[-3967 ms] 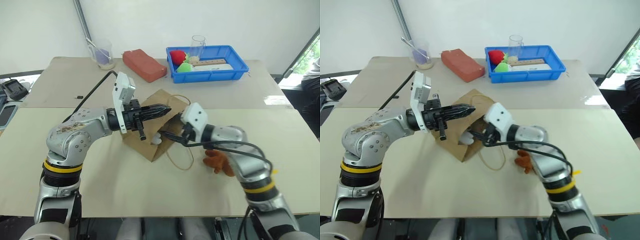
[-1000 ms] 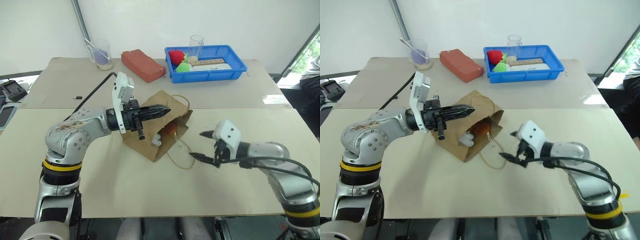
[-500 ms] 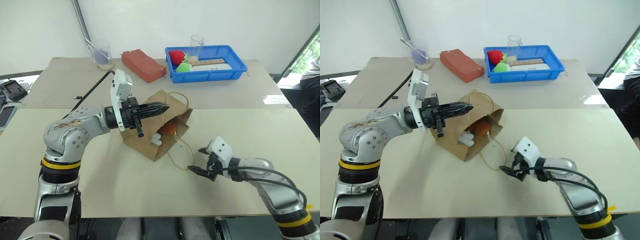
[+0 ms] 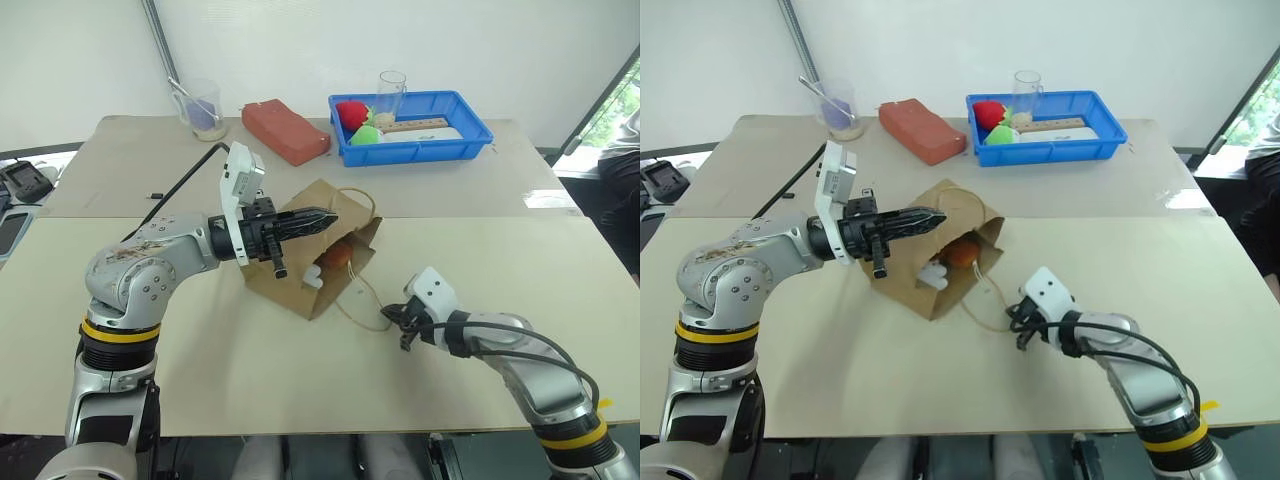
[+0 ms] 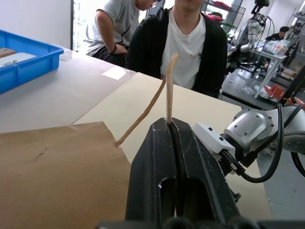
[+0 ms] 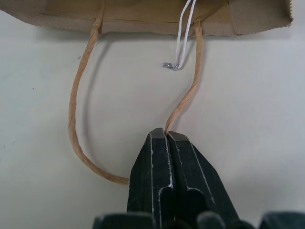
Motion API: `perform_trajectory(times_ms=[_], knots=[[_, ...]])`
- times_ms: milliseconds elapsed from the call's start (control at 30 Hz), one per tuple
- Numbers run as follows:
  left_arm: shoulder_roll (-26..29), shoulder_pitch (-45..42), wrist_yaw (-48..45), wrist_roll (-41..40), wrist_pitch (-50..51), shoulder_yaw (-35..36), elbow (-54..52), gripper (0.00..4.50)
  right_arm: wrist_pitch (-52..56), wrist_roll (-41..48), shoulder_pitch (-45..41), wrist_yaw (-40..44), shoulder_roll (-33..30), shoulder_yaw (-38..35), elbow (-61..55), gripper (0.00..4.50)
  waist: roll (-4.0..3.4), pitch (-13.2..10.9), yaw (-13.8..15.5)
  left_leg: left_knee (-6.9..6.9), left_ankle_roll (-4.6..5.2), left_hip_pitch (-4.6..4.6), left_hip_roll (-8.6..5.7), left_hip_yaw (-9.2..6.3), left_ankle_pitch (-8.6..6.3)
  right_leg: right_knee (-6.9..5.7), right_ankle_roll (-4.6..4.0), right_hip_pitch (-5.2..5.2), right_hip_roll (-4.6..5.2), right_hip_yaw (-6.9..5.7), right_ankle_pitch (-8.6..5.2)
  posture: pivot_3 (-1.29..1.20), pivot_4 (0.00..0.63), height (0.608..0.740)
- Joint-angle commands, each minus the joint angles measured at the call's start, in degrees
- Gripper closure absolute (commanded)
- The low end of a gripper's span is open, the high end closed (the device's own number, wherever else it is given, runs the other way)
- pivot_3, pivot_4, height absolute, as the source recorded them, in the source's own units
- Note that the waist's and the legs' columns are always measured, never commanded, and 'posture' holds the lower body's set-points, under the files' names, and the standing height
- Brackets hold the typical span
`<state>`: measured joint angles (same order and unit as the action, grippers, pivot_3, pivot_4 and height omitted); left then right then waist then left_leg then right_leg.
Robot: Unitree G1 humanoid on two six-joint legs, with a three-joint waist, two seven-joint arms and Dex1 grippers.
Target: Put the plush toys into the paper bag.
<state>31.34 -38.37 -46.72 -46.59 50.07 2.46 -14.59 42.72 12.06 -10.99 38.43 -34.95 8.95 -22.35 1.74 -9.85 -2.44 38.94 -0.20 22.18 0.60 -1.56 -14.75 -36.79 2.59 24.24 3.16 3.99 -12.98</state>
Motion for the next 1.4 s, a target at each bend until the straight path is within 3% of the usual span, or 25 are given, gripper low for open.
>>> perform_trajectory(times_ms=[33, 200, 333, 433, 667, 1067, 1100, 1200, 1400], knots=[[0.56, -1.18, -0.28, -0.06, -1.51, 1.51, -1.04, 4.50, 0.99, 1.43, -0.66, 1.22, -1.52, -1.74, -1.70, 4.49, 0.00, 0.00, 0.06, 0.00, 0.00, 0.00, 0.00, 0.00, 0.00, 0.00, 0.00, 0.00, 0.00, 0.00, 0.00, 0.00, 0.150, 0.740], [1.24, -3.13, -0.55, -0.22, -1.63, 2.59, 0.78, 4.50, 6.87, 12.41, -4.47, 5.57, -3.18, -11.63, -5.05, 4.49, 0.01, -0.01, 0.10, 0.02, 0.00, 0.06, -0.03, -0.01, 0.00, 0.00, 0.00, 0.04, 0.03, 0.01, 0.00, 0.00, 0.150, 0.740], [0.70, -8.55, -1.10, -0.24, -2.50, 3.84, 5.87, 4.50, 14.59, 24.82, -16.04, 8.66, -6.94, -22.61, -3.74, 4.49, 0.00, -0.02, 0.16, 0.04, 0.01, 0.06, -0.03, -0.02, 0.01, -0.02, 0.00, 0.04, 0.02, 0.00, 0.01, 0.00, 0.150, 0.740], [-0.41, -12.17, -1.59, 1.58, -5.22, 3.63, 10.63, 4.50, 19.07, 29.65, -23.29, 7.57, -8.83, -25.80, -1.15, 4.49, 0.00, -0.01, 0.34, -0.01, 0.03, 0.05, -0.01, -0.06, -0.01, 0.03, 0.00, 0.01, 0.00, -0.07, 0.01, 0.00, 0.150, 0.740], [-1.86, -15.85, -4.95, 7.39, -12.26, 1.72, 19.45, 4.50, 24.07, 34.64, -34.08, 3.40, -10.21, -27.58, 2.92, 4.49, 0.00, -0.01, 0.34, -0.05, 0.08, 0.20, -0.07, -0.01, -0.04, 0.10, 0.00, 0.14, 0.09, -0.05, 0.01, 0.00, 0.150, 0.740], [-3.77, -15.82, -7.16, 13.90, -17.51, 0.34, 26.24, 4.50, 24.64, 36.84, -31.72, -1.60, -7.72, -25.23, 1.79, 4.49, 0.00, -0.01, 0.69, -0.04, 0.08, 0.28, -0.11, -0.02, -0.04, 0.07, 0.02, 0.20, 0.15, -0.05, 0.01, 0.00, 0.150, 0.740], [-3.39, -15.63, -7.58, 14.29, -17.25, 0.10, 26.24, 4.50, 23.88, 36.17, -31.29, -1.92, -7.82, -24.76, 1.55, 4.21, 0.00, -0.01, 0.72, -0.04, 0.08, 0.28, -0.10, -0.03, -0.04, 0.06, 0.02, 0.21, 0.15, -0.06, 0.01, 0.00, 0.150, 0.740], [-2.48, -14.94, -8.95, 15.79, -17.73, -0.66, 25.83, 3.55, 22.99, 35.47, -30.73, -2.88, -8.14, -24.13, 1.27, 3.23, 0.00, -0.01, 0.71, -0.03, 0.08, 0.29, -0.12, -0.02, -0.04, 0.06, 0.02, 0.21, 0.16, -0.05, 0.01, 0.00, 0.150, 0.740], [0.25, -14.12, -10.72, 18.96, -23.26, 0.50, 25.52, 0.73, 19.29, 35.32, -31.41, -2.42, -8.34, -25.20, 1.93, 1.20, 0.00, -0.01, 0.67, -0.03, 0.08, 0.29, -0.11, -0.02, -0.04, 0.07, 0.02, 0.21, 0.15, -0.06, 0.01, 0.00, 0.150, 0.740]])
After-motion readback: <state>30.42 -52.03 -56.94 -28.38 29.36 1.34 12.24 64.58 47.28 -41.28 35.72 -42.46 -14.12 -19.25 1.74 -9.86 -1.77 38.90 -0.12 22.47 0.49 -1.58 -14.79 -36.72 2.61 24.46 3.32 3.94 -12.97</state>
